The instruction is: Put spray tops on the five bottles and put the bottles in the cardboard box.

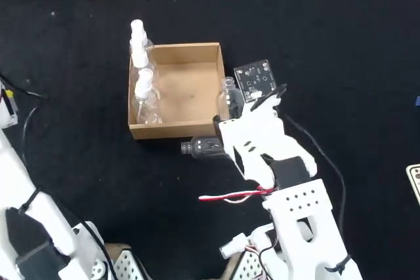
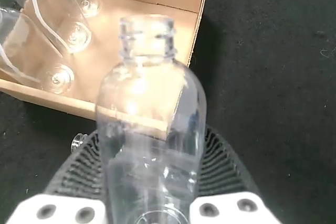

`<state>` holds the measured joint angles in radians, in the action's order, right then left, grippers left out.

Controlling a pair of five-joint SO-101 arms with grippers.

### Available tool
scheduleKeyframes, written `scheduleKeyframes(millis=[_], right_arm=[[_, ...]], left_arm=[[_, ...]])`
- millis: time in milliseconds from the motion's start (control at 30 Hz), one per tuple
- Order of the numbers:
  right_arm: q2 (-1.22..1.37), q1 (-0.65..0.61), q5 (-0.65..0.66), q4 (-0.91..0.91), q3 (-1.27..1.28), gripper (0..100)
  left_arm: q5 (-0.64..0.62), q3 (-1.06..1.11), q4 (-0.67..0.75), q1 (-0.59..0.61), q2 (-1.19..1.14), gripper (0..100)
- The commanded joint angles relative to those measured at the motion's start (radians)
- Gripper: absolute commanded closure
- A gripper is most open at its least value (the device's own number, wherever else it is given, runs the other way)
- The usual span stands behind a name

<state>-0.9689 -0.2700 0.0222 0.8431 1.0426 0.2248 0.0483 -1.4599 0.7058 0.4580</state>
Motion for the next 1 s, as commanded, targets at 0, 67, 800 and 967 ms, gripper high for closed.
scheduleKeyframes(millis=[0,67,800,967], right_arm=[[-0.031,-0.015,-0.006,-0.021,-0.005,98.8],[-0.031,-0.015,-0.006,-0.020,-0.005,98.8],[-0.552,-0.121,0.000,-0.006,0.202,98.8],[-0.645,-0.123,-0.005,-0.006,0.239,98.8]], left_arm=[[-0.008,-0.150,-0.071,-0.005,0.043,97],[-0.009,-0.189,-0.118,0.001,0.043,97],[-0.353,-0.573,-0.252,-0.377,0.157,97],[-0.354,-0.591,-0.180,-0.539,0.210,97]])
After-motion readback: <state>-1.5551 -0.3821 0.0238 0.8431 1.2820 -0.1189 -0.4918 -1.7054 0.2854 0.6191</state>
